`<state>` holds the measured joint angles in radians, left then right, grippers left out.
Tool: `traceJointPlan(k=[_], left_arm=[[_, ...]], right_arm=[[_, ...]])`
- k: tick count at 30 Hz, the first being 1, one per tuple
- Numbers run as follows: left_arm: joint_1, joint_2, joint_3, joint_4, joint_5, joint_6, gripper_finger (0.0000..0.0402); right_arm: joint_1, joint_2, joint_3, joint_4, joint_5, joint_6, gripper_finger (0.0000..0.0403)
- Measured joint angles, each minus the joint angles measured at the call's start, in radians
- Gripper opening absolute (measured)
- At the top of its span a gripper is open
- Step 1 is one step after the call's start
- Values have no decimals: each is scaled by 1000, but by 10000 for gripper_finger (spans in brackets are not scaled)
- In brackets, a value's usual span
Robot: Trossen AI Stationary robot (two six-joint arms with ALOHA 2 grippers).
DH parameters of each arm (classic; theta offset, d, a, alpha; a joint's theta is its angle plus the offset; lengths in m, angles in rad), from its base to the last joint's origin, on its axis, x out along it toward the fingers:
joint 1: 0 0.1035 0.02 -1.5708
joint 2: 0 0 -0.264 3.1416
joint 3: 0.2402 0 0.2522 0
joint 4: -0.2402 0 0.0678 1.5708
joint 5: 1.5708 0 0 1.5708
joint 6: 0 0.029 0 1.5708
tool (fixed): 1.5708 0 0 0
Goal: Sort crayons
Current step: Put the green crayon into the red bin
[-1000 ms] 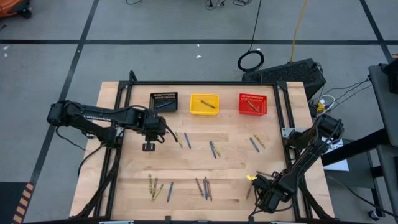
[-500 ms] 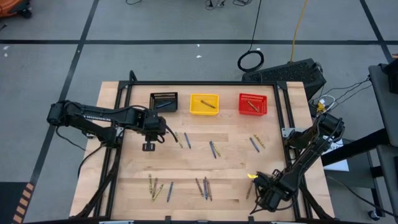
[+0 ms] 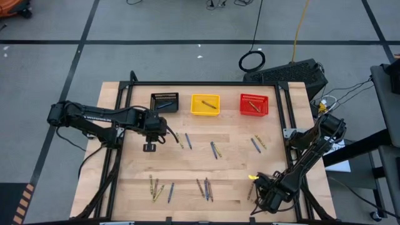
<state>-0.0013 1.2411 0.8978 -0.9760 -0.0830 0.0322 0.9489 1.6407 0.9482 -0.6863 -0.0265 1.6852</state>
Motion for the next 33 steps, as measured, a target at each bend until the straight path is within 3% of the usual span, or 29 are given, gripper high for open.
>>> traceJointPlan(k=[11, 19, 33], left_arm=[[0, 0, 0, -2, 0, 0, 86], [0, 0, 0, -1, 0, 0, 86], [0, 0, 0, -1, 0, 0, 86]], right_arm=[[0, 65, 3, 1, -4, 31, 70], [-1, 65, 2, -4, -26, 31, 7], [0, 75, 74, -99, -28, 26, 1]])
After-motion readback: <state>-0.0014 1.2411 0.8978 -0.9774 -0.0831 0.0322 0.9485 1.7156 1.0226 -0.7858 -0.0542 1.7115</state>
